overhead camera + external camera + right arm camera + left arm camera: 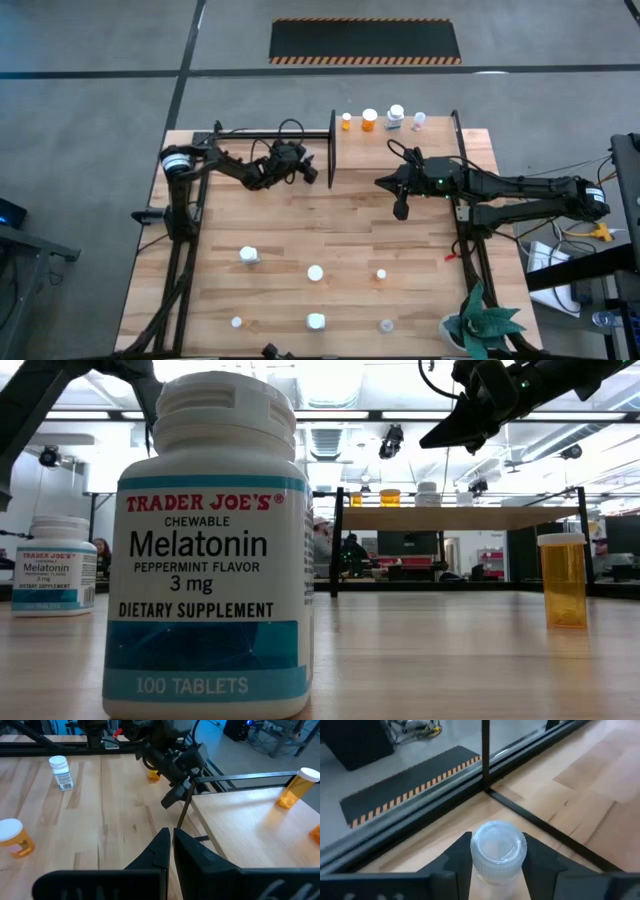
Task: Pick and place medicine bottles onto shelf by color
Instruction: Put the top transparent pill bottle on the shelf aligned with the other transparent pill bottle
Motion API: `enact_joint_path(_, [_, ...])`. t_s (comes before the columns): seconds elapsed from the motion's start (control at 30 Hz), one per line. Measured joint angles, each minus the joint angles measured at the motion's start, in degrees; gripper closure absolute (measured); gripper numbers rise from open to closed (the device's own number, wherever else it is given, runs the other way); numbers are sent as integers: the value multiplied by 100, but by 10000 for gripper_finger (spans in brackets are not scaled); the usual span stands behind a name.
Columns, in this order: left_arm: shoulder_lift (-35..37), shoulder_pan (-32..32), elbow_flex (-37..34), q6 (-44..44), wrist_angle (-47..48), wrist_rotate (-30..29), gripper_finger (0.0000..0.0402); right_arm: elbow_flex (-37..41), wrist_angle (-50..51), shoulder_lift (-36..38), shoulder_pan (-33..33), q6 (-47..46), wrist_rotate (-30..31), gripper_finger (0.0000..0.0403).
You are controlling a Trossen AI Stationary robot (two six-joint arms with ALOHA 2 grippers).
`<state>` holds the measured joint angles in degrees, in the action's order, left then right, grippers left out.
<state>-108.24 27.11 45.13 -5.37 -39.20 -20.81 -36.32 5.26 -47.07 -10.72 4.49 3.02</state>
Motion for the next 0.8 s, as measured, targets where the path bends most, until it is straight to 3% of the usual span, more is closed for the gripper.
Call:
enact_joint_path(0.2, [702,-20,-49,184,770,31,287,0,39,0,0,-37,-3,390])
enact_joint_path(0.33, [1326,-167,-51,264,1482,556,283,0,44,-2,0,0,-8,390])
enact_joint_path(0.6, [2339,-1197,-51,715,2754,1385,280,1,166,-2,0,85,-25,390])
enact_joint_path(0.8, [2217,-2030,-64,649,2195,1817,279,11,195,-2,79,188,-67,390])
